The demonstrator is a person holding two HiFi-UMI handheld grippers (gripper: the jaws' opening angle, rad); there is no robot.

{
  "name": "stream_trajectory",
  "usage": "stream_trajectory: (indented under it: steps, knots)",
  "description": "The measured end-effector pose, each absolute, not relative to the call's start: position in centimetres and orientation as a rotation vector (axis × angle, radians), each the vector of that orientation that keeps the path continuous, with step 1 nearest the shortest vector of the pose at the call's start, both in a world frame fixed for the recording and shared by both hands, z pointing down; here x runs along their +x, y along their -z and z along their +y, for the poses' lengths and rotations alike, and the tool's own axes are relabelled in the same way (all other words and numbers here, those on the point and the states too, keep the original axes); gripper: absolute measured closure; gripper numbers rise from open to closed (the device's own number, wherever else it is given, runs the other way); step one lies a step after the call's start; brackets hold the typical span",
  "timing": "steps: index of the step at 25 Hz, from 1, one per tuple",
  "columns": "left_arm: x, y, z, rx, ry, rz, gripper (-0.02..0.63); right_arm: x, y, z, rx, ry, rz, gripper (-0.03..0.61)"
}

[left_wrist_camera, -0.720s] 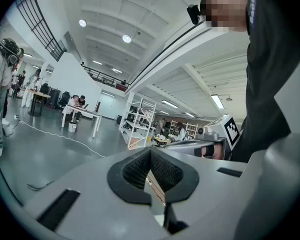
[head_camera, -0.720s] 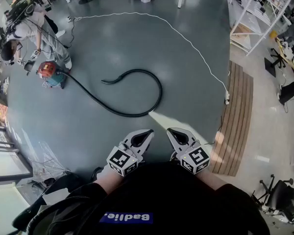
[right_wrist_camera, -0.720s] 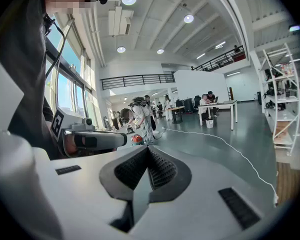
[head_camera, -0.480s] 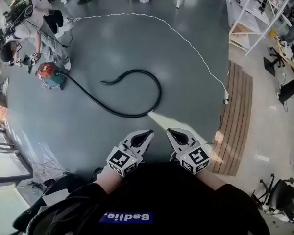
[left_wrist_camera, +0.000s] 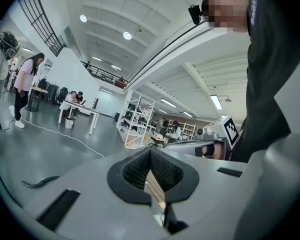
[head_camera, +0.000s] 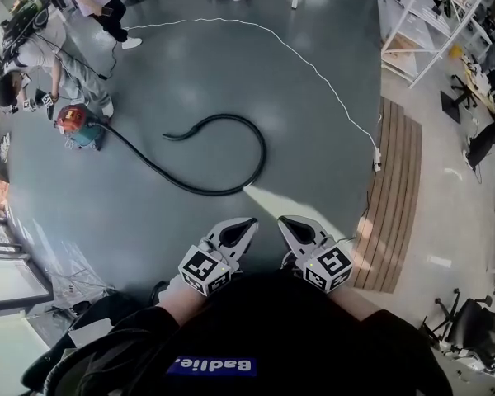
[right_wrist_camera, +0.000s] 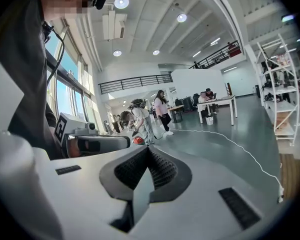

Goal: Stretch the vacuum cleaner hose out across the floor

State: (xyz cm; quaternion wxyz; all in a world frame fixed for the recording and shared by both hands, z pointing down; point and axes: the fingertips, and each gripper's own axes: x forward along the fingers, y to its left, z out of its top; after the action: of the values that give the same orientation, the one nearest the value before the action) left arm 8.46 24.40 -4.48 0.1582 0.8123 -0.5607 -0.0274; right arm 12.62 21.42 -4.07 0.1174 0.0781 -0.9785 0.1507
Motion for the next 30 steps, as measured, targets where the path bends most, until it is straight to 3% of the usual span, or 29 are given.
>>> stream_trajectory:
  steps: [18,24,30]
  knots:
    - [14.5,5.0,17.3,2.302,0.016,-1.703,0.617,17.7,3.5,14.0,0.096,-0.499,-2.896,0.584]
    - [10.8,4.7,17.2,2.263,0.010,-1.735,0.617,15.5,2.4,12.7,0.109,-0.531,-2.862,0.584]
    - [2.3,3.2,15.8,2.248,0.071,-1.715,0.617,8.5,0.2,11.5,0.175,-0.555,-2.798,0.584]
